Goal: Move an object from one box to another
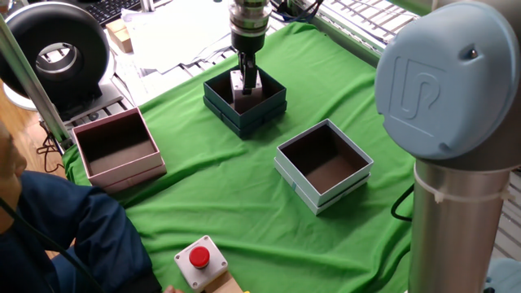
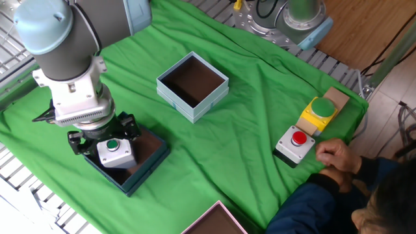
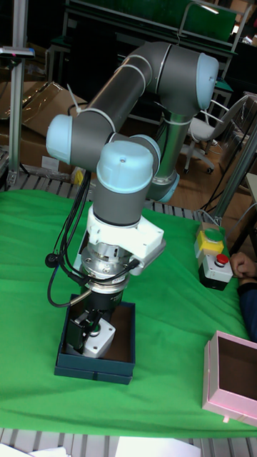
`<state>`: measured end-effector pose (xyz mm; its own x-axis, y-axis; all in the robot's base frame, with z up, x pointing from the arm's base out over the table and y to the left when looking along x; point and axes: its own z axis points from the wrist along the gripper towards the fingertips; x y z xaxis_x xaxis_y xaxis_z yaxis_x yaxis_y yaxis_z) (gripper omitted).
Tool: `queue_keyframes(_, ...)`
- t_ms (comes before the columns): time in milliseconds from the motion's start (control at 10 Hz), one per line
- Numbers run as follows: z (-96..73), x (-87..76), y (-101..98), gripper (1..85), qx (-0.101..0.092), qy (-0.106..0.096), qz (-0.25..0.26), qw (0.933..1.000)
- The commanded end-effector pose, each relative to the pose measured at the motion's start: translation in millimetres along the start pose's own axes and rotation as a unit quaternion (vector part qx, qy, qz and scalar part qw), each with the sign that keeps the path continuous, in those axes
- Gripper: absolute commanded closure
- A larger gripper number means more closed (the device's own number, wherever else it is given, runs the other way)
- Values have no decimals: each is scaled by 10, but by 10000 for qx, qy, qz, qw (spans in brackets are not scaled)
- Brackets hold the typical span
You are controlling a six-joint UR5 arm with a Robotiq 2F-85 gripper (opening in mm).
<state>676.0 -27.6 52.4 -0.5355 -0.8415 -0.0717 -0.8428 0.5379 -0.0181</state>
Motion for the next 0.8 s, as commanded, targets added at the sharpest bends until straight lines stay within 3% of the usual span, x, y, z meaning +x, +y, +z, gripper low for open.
queue_keyframes(0, 66, 53, -41, 293, 92, 76, 348, 9993)
queue_keyframes(100, 7, 192, -79, 843, 228, 353, 547, 9976)
queue_keyframes(200, -102, 267, 12, 847, 119, 547, 630, 9964)
queue_keyframes(300, -255, 310, 54, 847, 153, 734, 745, 9944)
queue_keyframes(400, -396, 254, 95, 847, 204, 785, 865, 9929)
queue_keyframes(600, -665, 197, 239, 847, 85, 710, 1071, 9917)
queue_keyframes(700, -825, 234, 276, 847, 161, 781, 1159, 9901)
